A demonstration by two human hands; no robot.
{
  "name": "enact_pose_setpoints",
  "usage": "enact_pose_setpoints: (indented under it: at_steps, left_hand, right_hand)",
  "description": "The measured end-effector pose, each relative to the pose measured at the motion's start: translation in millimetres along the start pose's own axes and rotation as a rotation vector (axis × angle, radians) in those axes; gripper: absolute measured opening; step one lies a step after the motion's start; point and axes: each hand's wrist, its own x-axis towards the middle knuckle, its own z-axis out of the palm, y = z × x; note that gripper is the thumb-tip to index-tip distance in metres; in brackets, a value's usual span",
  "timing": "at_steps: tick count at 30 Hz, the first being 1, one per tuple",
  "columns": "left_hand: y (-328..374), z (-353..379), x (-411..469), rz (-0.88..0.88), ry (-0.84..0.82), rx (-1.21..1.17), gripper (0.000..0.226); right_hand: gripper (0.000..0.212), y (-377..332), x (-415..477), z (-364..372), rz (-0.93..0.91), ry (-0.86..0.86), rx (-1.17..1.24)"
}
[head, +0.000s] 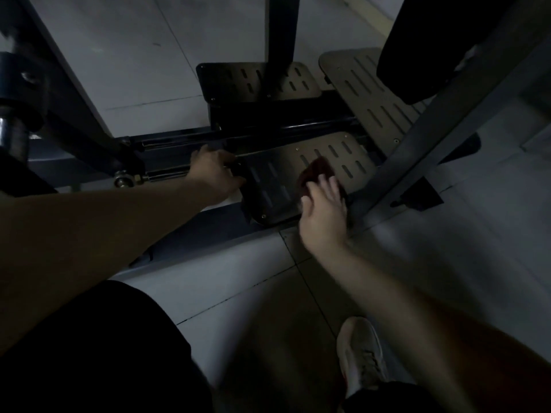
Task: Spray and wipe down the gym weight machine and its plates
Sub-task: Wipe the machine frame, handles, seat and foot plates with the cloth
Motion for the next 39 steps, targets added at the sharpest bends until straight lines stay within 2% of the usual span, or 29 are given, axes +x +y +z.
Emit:
enact_pose_setpoints:
  at_steps: [4, 7, 9, 12, 14, 17, 19, 21, 22, 24, 26, 29, 35, 36, 37, 39]
  left_hand:
    - [8, -6, -11, 0.01, -0.042, 0.116, 0.063]
    - [10, -6, -15, 0.077, -0.035, 0.168, 0.055]
    - [9, -4, -15, 0.105, -0.02, 0.197, 0.054]
    - [7, -1, -15, 0.106, -0.02, 0.245, 0.056]
    - [7, 0, -15, 0.115, -0.027, 0.254, 0.055]
    - [6, -1, -16, 0.119, -0.026, 0.22, 0.054]
    - [7, -2, -16, 0.118, -0.023, 0.195, 0.054]
    - [10, -4, -17, 0.126, -0.032, 0.186, 0.052]
    - [11, -4, -17, 0.131, -0.03, 0.185, 0.051]
    - [11, -4, -17, 0.127, -0.023, 0.179, 0.051]
    - [11, -4, -17, 0.116, -0.026, 0.172, 0.052]
    - [10, -5, -17, 0.107, -0.036, 0.168, 0.052]
    - [10, -6, -17, 0.121, -0.032, 0.129, 0.053]
    - [10, -6, -17, 0.122, -0.028, 0.13, 0.054]
    - [11, -6, -17, 0.12, -0.026, 0.13, 0.054]
    - [12, -4, -17, 0.12, -0.028, 0.127, 0.054]
  right_hand:
    - [0.047, -32, -54, 18, -0.301, -0.182, -0.003]
    - [0.04, -24, -50, 14, -0.384, -0.138, -0.041]
    - [0.034, -15, -34, 6, -0.335, -0.051, -0.049]
    - [0.035, -12, 1, -14, -0.157, 0.013, 0.033]
    - [0.033, -16, 24, -28, -0.051, -0.02, 0.2]
    - [0.024, -21, 49, -41, -0.031, -0.035, 0.539]
    - [0.02, -20, 60, -43, -0.031, -0.038, 0.609]
    - [0.019, -17, 65, -40, -0.041, -0.072, 0.541]
    - [0.022, -15, 67, -37, -0.049, -0.078, 0.428]
    - [0.045, -13, 65, -29, -0.044, -0.035, 0.14]
    - [0.064, -15, 61, -21, -0.052, -0.072, 0.04]
    - [0.05, -21, 50, -5, -0.153, -0.223, -0.023]
    - [0.048, -25, -15, 24, -0.591, -0.16, -0.136]
    - [0.047, -18, -9, 19, -0.608, -0.158, -0.138]
    - [0.046, -10, 2, 12, -0.562, -0.146, -0.144]
    - [0.045, 9, 31, -1, -0.31, -0.07, -0.199]
